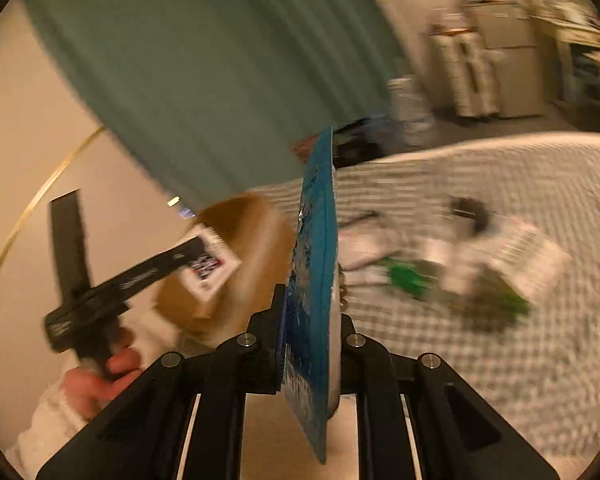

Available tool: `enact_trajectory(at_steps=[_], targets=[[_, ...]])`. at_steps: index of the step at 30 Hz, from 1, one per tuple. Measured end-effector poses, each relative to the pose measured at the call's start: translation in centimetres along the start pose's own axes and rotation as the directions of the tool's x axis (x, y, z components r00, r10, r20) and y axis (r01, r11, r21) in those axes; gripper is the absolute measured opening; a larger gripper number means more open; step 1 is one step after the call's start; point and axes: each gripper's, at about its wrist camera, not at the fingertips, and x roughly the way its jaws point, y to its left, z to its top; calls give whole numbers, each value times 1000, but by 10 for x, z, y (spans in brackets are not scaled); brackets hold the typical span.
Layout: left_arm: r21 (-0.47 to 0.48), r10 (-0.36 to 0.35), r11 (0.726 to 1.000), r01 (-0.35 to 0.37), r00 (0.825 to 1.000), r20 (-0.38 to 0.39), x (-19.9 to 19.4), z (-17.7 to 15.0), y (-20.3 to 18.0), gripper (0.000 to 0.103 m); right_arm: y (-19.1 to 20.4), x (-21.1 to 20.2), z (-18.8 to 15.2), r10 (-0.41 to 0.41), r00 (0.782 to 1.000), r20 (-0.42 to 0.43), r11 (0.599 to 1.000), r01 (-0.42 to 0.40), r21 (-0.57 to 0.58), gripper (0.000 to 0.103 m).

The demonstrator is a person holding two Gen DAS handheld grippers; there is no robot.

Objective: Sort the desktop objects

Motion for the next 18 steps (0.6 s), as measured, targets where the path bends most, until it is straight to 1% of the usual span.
enact_trajectory(at_steps=[2,4,5,8,10,11,12,13,14,15,16,17,18], targets=[[-16,45,999,-45,999,4,0,5,30,2,30,27,13,12,1000,-29,999,-13,-50,12],[-39,77,996,-77,997,-7,6,7,58,2,57,55,21,16,998,-64,995,-22,-95,12],[-52,95,994,-95,995,-17,10,7,72,2,73,76,26,24,996,-90,993,-34,-111,12],[-92,130,987,-134,991,-43,24,1,104,2,104,121,30,41,989,-143,990,-59,-129,12],[-120,149,980,-156,986,-70,33,-7,119,2,120,153,30,54,980,-190,990,-77,-115,12],[-136,151,977,-162,984,-91,40,-10,126,2,128,172,30,58,974,-219,991,-83,-107,12],[-145,145,976,-161,982,-118,48,-13,131,5,133,186,30,47,971,-233,991,-74,-109,12],[-155,140,974,-164,977,-159,57,-17,136,16,138,198,29,25,970,-241,991,-56,-124,12],[-160,131,973,-167,969,-210,68,-22,140,28,142,208,28,-2,970,-244,991,-30,-129,12],[-157,134,972,-174,963,-234,73,-24,141,66,142,217,27,-18,967,-255,994,-11,-113,26],[-149,165,967,-207,953,-252,76,-28,143,92,142,222,27,-26,962,-270,996,2,-91,45],[-145,209,958,-246,950,-230,74,-33,144,95,140,225,27,-42,962,-268,998,27,-60,83],[-152,227,954,-259,953,-200,69,-37,145,97,137,220,25,-58,970,-237,998,52,-33,88]])
